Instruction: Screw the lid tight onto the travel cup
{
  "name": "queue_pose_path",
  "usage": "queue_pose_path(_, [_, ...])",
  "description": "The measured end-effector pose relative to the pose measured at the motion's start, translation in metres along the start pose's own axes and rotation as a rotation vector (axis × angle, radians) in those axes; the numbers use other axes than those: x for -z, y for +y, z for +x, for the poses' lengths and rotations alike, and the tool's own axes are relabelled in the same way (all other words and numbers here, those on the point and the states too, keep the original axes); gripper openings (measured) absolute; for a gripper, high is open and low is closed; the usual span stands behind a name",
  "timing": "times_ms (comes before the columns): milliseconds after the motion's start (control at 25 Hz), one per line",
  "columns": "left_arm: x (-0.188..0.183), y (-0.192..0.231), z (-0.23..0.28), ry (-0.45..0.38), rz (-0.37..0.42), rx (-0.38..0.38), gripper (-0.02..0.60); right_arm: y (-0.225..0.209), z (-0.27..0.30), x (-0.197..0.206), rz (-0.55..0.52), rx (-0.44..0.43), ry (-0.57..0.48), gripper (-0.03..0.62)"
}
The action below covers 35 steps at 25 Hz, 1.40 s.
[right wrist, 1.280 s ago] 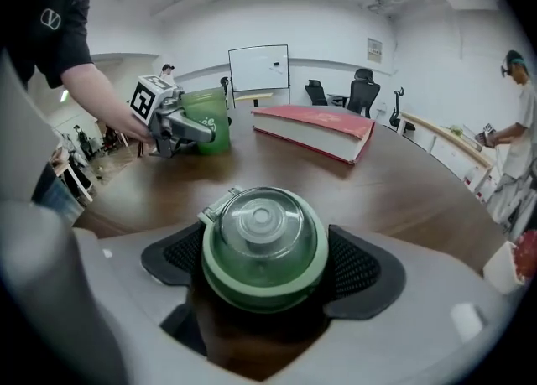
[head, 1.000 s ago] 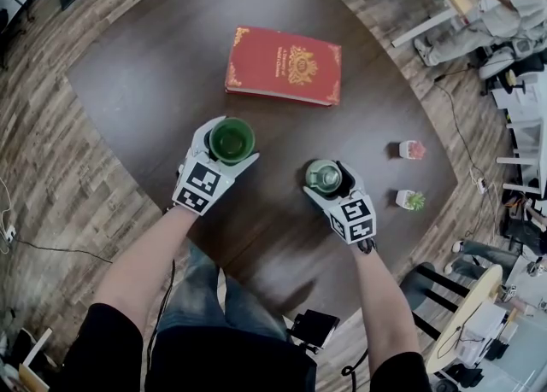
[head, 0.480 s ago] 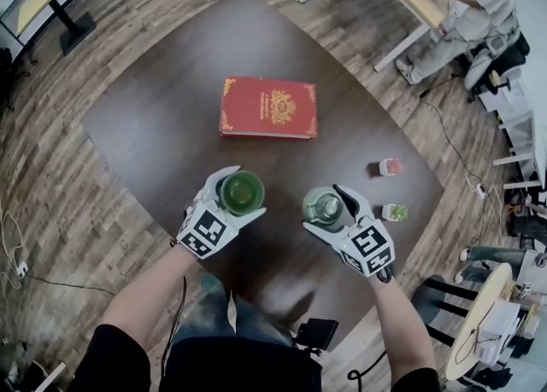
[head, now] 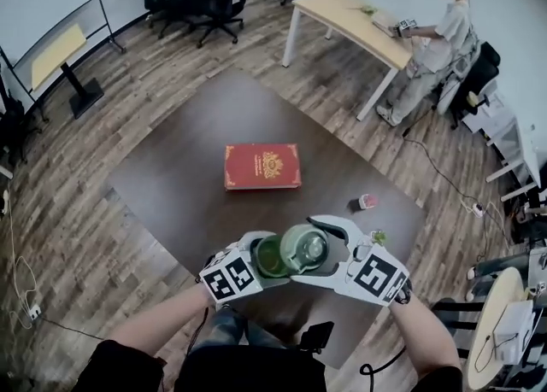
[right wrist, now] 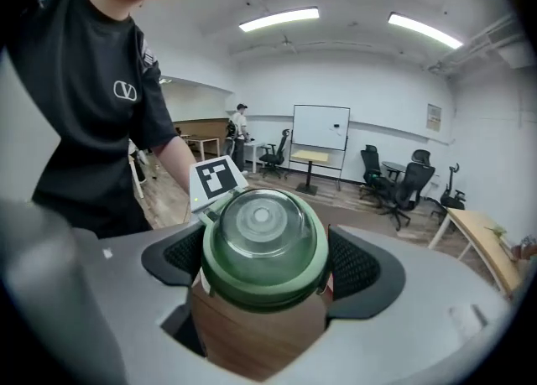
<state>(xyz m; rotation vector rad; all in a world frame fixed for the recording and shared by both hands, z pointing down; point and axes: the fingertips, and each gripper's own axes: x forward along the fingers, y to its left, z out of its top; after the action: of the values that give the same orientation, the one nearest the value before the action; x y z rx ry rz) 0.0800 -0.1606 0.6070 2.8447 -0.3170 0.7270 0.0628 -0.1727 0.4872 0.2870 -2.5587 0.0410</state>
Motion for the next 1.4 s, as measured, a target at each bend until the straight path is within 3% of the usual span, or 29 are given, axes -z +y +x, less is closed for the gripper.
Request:
queue_pose_path(160, [-0.036,-0.03,-0.017,0.014,0.052,0.075,0.414,0.033,-0.008,-0.035,-0.062,-0.11,-0.015,0.462])
queue_pose_path(400, [-0.068,-0.053,-0.038,0.008,0.13,0.098,0.414,0.059,-0.019,-0.06,-0.124,-0.161,0.029,0.462])
queue_pose_path(840, [-0.081,-0.073,-0.051,-0.05,0.141,0.095,0.414,0.081,-0.019,-0.063,-0.116,-0.087,0.105,0.462])
queue_pose_path(960, [-0.079,-0.073,-0.051,-0.052,0.125,0.088,0.413,0.078,-0.017,-0.061,-0.05,-0.014,0.114,0.463])
queue_pose_path(1080, [-0.077,-0.07,-0.051,-0.055,0.111,0.075,0.413,0.072,-0.014,-0.062,0.06,0.131,0.091,0.463])
queue_pose_path(1280, [-0.077,-0.07,-0.052,-0.071,0.075,0.075,0.413,0.061,-0.019,-0.067,0.325,0.441,-0.057,0.463])
queue_pose_path(1400, [-0.076,-0.071,-0.053,-0.077,0.069,0.08,0.413,0.06,-0.022,-0.069,0.364,0.542,-0.144,0.465])
